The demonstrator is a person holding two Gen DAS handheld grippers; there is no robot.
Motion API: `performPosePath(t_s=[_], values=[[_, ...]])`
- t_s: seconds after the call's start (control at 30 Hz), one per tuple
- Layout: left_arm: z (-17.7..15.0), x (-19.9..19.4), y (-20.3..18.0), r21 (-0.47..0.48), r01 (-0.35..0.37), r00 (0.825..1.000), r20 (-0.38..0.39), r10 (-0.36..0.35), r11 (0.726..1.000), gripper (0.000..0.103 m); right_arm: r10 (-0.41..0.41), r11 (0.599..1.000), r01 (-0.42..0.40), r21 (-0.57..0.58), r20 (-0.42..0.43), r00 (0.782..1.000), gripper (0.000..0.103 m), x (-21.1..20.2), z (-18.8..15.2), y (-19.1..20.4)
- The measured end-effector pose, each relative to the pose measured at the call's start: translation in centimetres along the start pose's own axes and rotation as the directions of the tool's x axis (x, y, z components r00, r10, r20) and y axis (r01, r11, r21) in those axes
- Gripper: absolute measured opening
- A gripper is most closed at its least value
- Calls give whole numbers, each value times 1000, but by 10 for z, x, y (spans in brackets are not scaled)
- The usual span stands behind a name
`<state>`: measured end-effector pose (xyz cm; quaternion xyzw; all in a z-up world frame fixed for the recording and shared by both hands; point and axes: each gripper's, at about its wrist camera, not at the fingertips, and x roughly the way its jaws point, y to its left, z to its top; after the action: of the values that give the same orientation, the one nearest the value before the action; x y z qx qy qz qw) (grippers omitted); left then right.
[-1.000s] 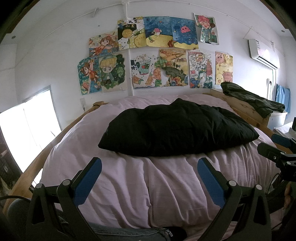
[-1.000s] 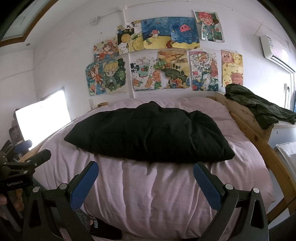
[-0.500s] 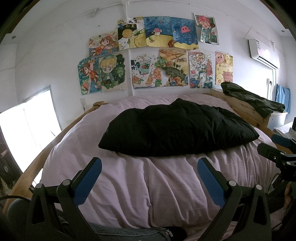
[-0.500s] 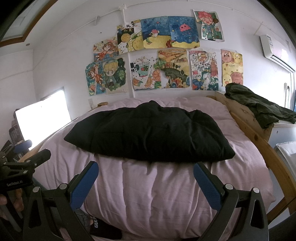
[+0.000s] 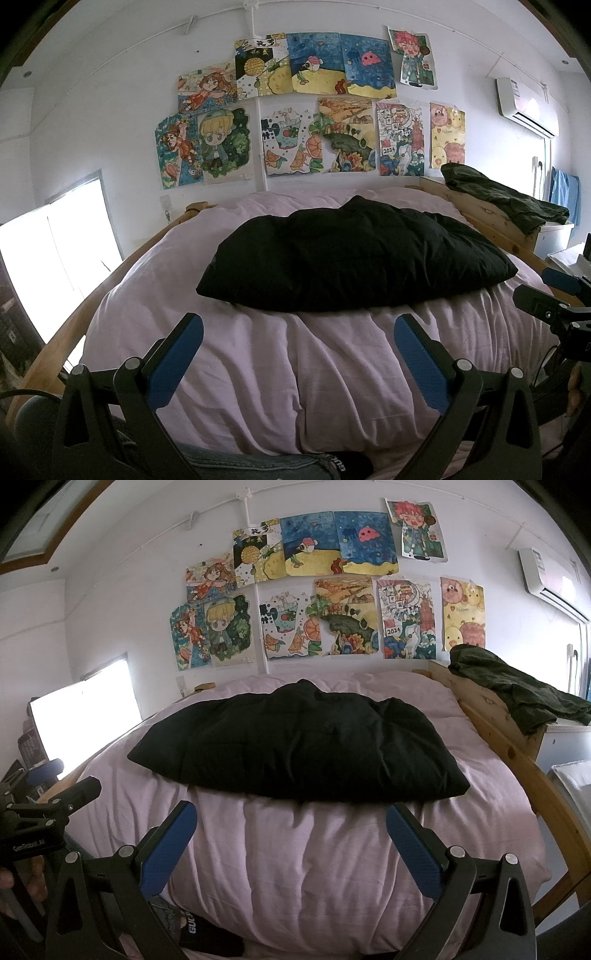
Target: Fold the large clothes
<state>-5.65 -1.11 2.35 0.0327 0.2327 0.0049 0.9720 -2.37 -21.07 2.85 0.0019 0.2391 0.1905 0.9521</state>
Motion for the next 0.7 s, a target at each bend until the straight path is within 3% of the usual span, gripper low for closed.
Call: performPosePath(t_s=[0.47, 0.7], values=[[-1, 0, -1, -7, 13, 1000, -2, -13, 1000, 102, 0, 1000, 0, 1, 0, 1000, 103, 0, 0, 0], [-3, -3, 2, -15, -45, 999, 16, 45, 999, 101, 1, 1000, -1, 1, -1, 1000, 103, -1, 1, -1]])
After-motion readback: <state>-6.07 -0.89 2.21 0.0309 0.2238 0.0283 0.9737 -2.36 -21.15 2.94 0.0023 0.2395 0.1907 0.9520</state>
